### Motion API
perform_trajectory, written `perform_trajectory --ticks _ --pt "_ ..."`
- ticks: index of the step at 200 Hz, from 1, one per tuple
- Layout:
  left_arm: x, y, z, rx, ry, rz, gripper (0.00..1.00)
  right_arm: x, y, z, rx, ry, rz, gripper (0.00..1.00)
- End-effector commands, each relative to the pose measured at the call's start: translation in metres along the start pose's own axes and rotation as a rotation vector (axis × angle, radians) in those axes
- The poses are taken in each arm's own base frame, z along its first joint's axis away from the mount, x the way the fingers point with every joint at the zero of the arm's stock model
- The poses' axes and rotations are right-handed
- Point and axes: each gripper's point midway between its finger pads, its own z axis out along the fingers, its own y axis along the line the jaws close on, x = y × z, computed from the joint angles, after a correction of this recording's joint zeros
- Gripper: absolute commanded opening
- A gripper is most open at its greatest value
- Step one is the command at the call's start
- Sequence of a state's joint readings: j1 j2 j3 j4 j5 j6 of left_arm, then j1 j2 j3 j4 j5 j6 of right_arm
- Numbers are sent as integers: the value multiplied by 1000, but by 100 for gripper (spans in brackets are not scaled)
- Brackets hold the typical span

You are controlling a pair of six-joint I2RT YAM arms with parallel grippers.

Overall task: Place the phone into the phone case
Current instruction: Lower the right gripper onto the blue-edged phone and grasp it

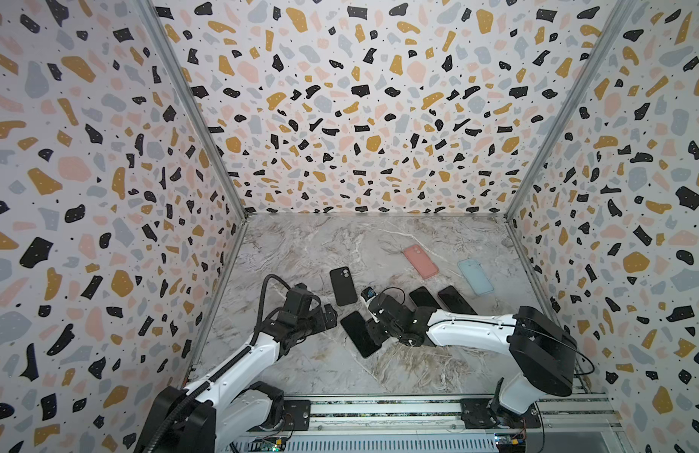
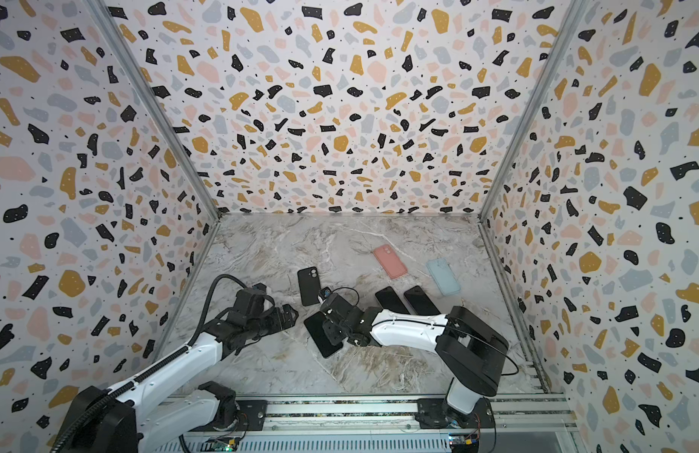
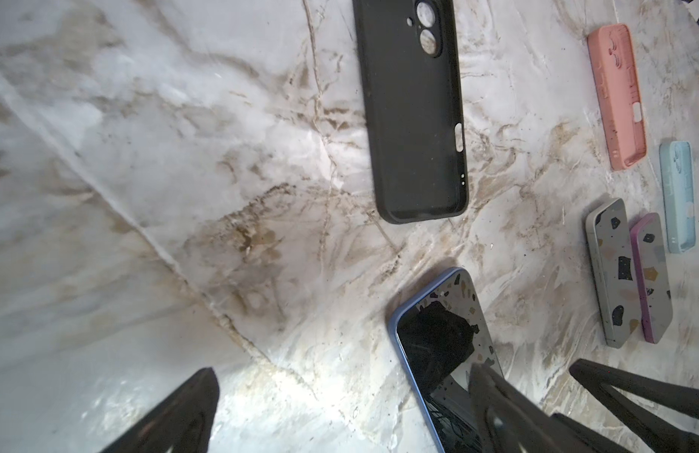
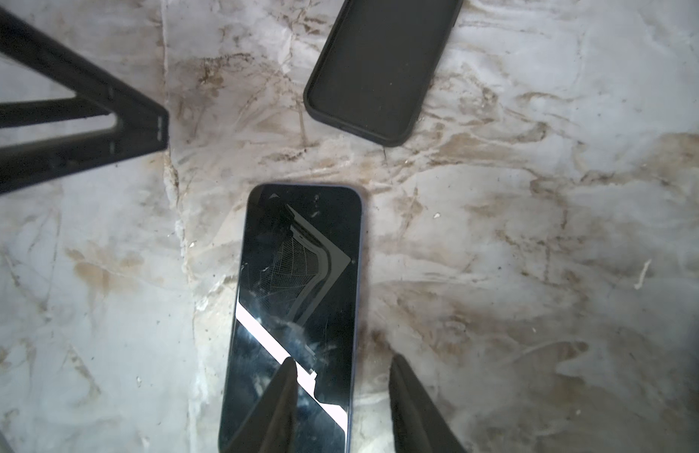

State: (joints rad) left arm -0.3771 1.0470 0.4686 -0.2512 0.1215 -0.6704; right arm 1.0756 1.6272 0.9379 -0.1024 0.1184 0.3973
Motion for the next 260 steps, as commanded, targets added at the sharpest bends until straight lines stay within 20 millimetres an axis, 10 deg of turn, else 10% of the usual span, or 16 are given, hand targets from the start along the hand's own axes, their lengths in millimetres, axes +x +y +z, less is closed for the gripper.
perform_trajectory --ticks 1,126,260 --pt "0 -2 -1 8 -5 4 100 2 9 -14 -17 -14 8 44" --pt "12 -11 11 95 33 -5 100 27 38 7 -69 33 -26 67" --pt "12 -13 13 97 44 -16 100 33 24 24 65 106 -58 90"
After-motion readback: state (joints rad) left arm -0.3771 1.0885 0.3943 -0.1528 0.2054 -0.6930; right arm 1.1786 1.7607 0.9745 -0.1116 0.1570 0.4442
